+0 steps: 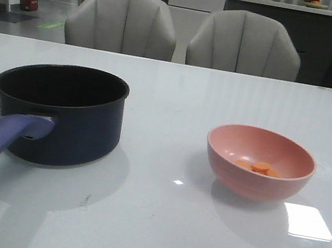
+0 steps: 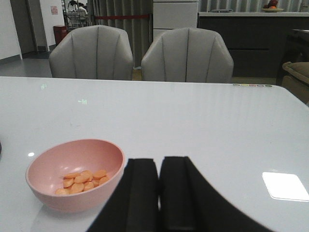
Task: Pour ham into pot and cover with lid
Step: 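Set the glass lid on the table beside the saucepan, release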
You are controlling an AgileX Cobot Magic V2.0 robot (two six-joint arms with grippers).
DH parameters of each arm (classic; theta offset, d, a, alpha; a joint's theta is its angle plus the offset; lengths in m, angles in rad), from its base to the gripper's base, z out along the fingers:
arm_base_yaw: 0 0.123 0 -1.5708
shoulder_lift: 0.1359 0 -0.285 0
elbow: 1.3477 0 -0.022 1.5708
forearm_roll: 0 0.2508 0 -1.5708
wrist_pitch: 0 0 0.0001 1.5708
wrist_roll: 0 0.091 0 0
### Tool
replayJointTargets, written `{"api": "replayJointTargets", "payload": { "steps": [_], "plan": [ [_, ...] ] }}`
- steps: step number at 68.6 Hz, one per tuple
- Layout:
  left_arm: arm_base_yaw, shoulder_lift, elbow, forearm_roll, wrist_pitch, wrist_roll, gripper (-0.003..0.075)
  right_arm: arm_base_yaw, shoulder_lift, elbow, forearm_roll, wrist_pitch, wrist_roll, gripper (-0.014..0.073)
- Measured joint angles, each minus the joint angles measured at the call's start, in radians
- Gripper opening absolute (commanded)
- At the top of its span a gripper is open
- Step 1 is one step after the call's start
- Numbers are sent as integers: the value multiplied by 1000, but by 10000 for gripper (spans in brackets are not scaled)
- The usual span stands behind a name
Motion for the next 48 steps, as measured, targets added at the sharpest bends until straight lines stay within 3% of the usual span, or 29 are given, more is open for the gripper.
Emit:
{"api": "replayJointTargets", "payload": {
  "steps": [5, 13, 37, 48],
  "plan": [
    [0, 4, 0, -2, -2, 2, 576, 0, 0, 0, 0, 0, 0, 164],
    [0, 6, 0, -2, -2, 2, 608, 0, 0, 0, 0, 0, 0, 164],
    [-15, 4, -33, -2, 36, 2, 606, 0, 0, 0, 0, 0, 0, 164],
    [-73, -77, -57, 2, 50, 6, 606, 0, 0, 0, 0, 0, 0, 164]
  ]
}}
